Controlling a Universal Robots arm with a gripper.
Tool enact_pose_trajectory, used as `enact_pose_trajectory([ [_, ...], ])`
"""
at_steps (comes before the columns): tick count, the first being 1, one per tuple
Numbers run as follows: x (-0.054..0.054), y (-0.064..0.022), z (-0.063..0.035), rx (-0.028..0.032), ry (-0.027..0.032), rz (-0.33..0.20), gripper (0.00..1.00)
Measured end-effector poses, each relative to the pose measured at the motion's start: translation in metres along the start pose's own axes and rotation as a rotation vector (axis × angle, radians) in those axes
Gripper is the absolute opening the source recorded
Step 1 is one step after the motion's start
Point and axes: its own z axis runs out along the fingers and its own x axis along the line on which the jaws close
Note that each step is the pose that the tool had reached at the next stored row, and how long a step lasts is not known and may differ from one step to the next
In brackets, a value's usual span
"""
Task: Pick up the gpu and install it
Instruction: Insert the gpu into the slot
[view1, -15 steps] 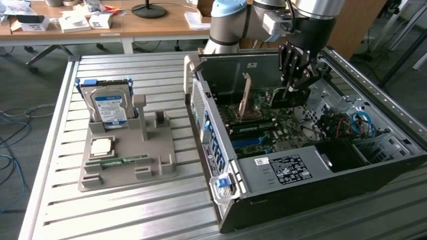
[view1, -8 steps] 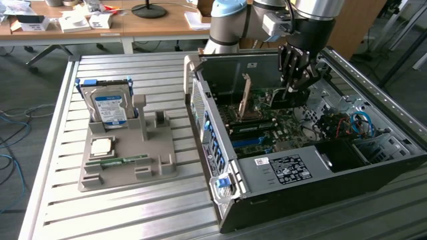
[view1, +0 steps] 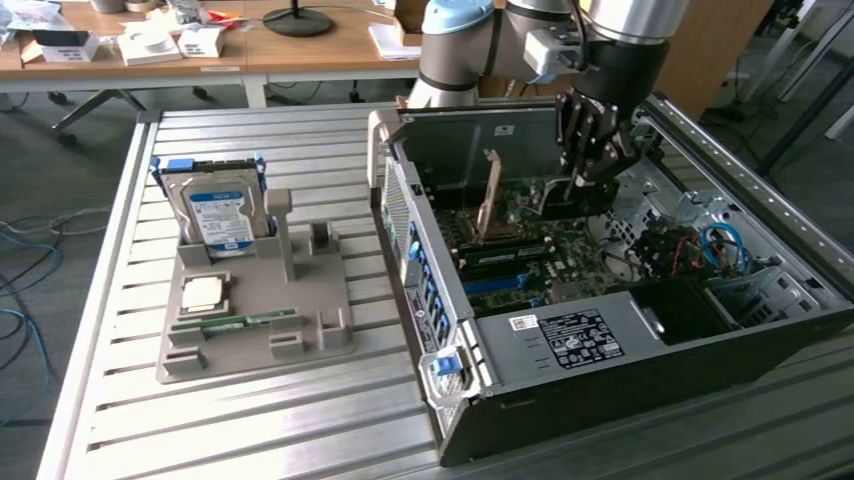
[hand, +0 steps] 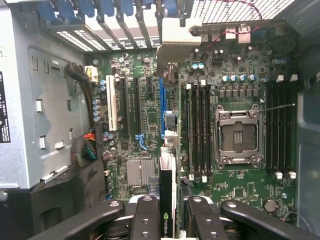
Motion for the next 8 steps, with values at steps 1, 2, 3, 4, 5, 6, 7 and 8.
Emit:
enact_pose_trajectory([
  [1, 0.0000, 0.0000, 0.0006, 0.0000, 0.0000, 0.000, 0.26],
  [2, -0.0001, 0.0000, 0.0012, 0.0000, 0.0000, 0.000, 0.26],
  [3, -0.0001, 0.0000, 0.0018, 0.0000, 0.0000, 0.000, 0.26],
  [4, -0.0001, 0.0001, 0.0023, -0.0001, 0.0000, 0.000, 0.26],
  [5, -0.0002, 0.0001, 0.0028, 0.0000, 0.0001, 0.000, 0.26],
  [6, -0.0002, 0.0001, 0.0033, 0.0000, 0.0001, 0.000, 0.26],
  [7, -0.0002, 0.0001, 0.0037, 0.0000, 0.0001, 0.000, 0.26],
  [8, -0.0002, 0.0001, 0.0038, -0.0001, 0.0003, 0.000, 0.26],
])
